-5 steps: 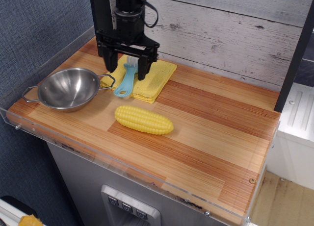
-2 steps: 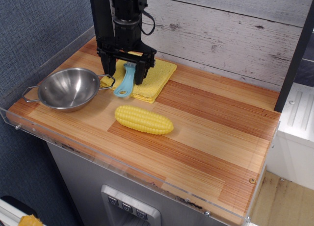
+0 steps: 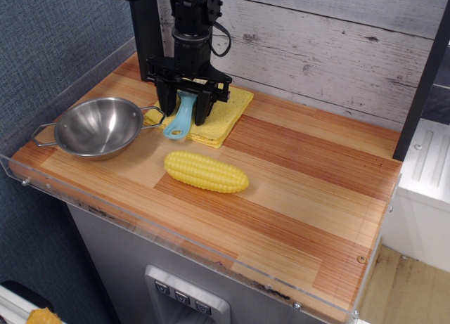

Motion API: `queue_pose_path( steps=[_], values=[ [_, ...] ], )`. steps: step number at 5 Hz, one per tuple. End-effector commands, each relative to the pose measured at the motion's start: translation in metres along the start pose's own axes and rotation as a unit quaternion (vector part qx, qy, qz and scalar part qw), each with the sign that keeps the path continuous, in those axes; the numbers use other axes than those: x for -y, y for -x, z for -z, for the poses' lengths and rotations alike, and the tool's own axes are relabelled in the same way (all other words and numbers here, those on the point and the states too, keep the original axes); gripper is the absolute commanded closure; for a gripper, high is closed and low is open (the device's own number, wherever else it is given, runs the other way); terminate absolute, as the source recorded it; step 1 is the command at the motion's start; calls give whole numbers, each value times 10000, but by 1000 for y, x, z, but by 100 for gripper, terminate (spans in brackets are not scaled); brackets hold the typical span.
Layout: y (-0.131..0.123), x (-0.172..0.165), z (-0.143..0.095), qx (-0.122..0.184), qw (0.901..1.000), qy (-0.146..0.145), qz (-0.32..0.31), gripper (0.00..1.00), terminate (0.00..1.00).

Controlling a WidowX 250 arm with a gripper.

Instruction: Move the brush to the right front edge of the counter

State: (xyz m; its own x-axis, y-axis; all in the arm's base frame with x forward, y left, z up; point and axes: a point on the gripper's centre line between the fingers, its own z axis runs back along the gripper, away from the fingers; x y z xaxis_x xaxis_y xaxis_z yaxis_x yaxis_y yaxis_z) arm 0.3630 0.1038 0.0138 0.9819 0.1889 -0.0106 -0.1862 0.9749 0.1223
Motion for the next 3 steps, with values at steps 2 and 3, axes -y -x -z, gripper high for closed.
queue_pose_path(
  steps=[2,3],
  values=[
    [18,12,-80,435,9988,-138,171,100,0],
    [47,45,-134,900,9951,74,410,100,0]
  ],
)
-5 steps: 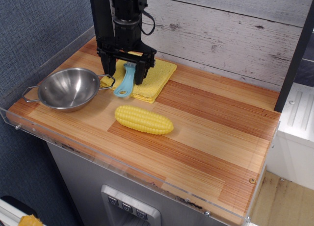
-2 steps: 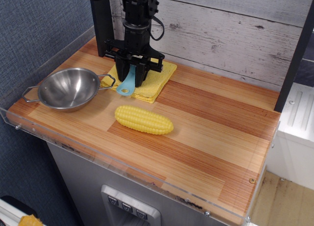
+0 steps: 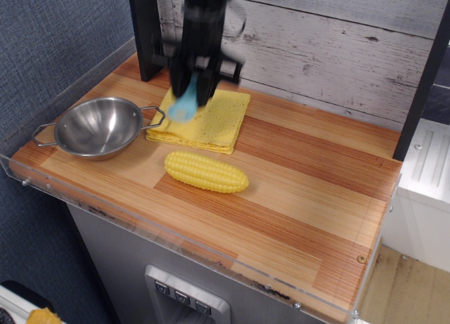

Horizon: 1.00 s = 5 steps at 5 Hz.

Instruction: Move the brush to the right front edge of the counter

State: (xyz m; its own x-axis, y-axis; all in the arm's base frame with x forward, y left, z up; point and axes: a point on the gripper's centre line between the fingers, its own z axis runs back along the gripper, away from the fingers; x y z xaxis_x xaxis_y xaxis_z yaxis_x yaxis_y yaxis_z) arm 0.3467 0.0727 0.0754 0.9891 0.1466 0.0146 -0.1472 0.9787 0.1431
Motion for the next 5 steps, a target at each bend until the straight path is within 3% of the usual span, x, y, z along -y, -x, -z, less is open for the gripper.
queue_pose_path(
  steps=[1,2,3,4,5],
  values=[
    [47,62,-98,941,9910,549,779,100,0],
    [68,107,-67,637,9783,1081,1647,100,0],
    [103,156,-40,184,9747,1250,1842,100,0],
    [128,205,-21,271,9720,1251,1969,100,0],
    [131,239,0,85,9692,1124,2191,100,0]
  ],
)
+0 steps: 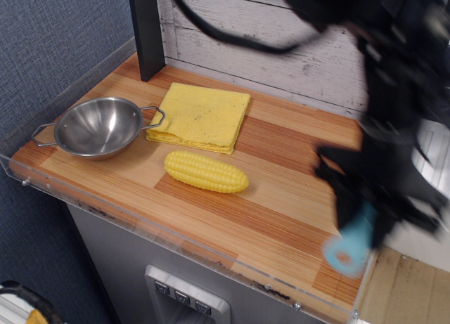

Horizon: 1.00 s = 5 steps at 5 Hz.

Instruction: Move the brush to the right front edge of the counter

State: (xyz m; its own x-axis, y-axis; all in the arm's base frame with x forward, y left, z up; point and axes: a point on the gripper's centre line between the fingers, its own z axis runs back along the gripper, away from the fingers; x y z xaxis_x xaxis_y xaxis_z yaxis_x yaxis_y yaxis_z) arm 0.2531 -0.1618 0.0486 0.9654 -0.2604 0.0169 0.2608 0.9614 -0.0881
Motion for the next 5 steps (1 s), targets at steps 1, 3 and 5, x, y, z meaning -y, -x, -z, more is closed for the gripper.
queue_pose_path(
  steps=[1,3,5],
  values=[
    [0,21,25,-308,9988,-246,287,100,0],
    [3,7,-13,890,9939,-243,605,100,0],
    [22,-34,-25,1275,9916,-203,54,100,0]
  ],
)
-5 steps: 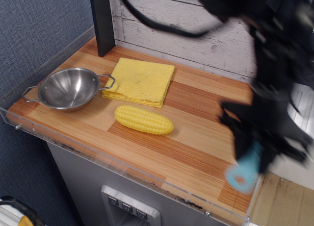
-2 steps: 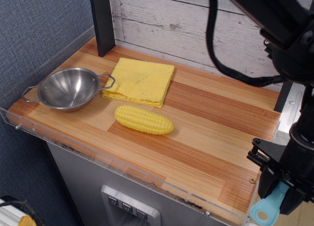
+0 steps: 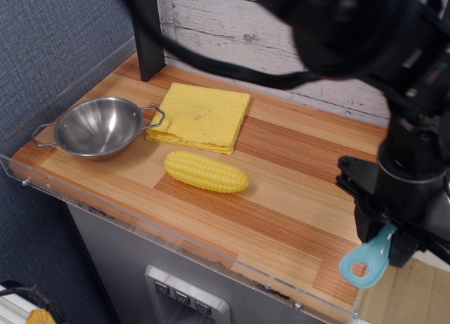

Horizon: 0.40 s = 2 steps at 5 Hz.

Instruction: Move the brush to the right front edge of the counter

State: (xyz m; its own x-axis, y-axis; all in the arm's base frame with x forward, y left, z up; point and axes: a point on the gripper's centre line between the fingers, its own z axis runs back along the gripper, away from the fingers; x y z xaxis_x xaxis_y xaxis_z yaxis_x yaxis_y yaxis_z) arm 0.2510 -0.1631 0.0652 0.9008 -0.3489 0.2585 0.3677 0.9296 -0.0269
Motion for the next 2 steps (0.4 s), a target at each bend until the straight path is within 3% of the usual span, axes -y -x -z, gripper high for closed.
queue_pose_path(
  steps=[1,2],
  values=[
    [41,-57,1,-504,9928,-149,-1078,100,0],
    [50,-65,18,-832,9865,-58,-1408,100,0]
  ],
)
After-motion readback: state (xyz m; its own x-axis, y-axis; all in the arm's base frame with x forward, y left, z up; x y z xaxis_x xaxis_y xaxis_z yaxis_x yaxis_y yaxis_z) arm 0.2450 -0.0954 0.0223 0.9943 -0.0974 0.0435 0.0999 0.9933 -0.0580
